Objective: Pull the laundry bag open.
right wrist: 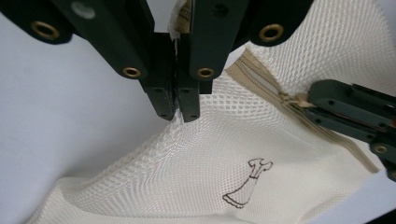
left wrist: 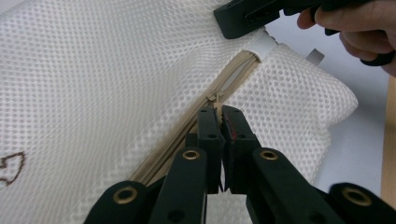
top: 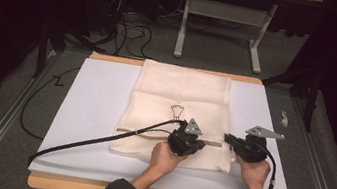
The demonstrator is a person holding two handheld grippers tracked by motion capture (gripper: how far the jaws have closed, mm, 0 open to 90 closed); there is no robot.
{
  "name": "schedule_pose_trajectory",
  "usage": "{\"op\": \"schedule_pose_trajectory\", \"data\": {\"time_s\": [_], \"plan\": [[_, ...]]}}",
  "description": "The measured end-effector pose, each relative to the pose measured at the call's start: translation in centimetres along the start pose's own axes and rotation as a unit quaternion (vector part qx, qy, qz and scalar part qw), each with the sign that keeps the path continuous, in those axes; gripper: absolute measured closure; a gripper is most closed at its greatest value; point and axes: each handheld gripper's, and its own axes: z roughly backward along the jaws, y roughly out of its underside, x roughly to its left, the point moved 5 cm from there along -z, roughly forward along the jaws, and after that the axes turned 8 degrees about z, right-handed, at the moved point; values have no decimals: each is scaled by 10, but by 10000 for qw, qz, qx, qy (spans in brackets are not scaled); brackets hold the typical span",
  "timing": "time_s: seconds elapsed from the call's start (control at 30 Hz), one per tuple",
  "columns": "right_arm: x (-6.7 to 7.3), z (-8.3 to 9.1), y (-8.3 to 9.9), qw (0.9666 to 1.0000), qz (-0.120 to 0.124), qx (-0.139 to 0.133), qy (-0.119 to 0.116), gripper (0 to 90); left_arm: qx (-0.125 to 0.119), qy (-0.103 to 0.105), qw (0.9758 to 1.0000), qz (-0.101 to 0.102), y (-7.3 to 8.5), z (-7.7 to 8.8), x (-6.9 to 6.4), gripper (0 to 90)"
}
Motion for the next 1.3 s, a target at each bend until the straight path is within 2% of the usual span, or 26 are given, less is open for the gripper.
{"op": "schedule_pose_trajectory", "data": {"time_s": [0.17, 0.27, 0.33, 0.43, 0.53, 0.6, 0.73, 0.8, 0.93, 1.0, 1.3], "plan": [[0, -5, 0, 10000, 17, 63, 45, 894, 35, -75, 10000, 22, 5, 3, 4, 873], [-1, -13, 1, 9999, -9, 106, 29, 894, 39, -60, 9999, 128, 7, 4, 8, 873], [0, -11, -1, 9999, -32, 111, 40, 894, 53, -110, 9999, 84, 8, 6, 8, 873], [3, -11, -4, 9999, 45, 100, 52, 894, 30, -115, 9999, 108, 8, 9, 8, 873], [5, -16, -4, 9995, 213, 211, 84, 893, 127, -228, 9996, 146, 7, 10, 12, 873], [7, -18, -5, 9995, 179, 258, 79, 894, 150, -277, 9994, 147, 7, 12, 12, 873], [9, -18, -9, 9993, 265, 248, 85, 894, 109, -336, 9993, 121, 7, 17, 12, 873], [9, -19, -13, 9992, 289, 263, 119, 894, 44, -300, 9993, 224, 8, 19, 16, 872], [7, -19, -12, 9994, 214, 257, 118, 894, 34, -259, 9992, 297, 10, 20, 19, 873], [6, -19, -11, 9992, 235, 287, 136, 894, 4, -303, 9993, 239, 11, 21, 19, 873], [6, -23, -10, 9993, 184, 288, 130, 894, -61, -346, 9989, 315, 17, 27, 26, 872]]}}
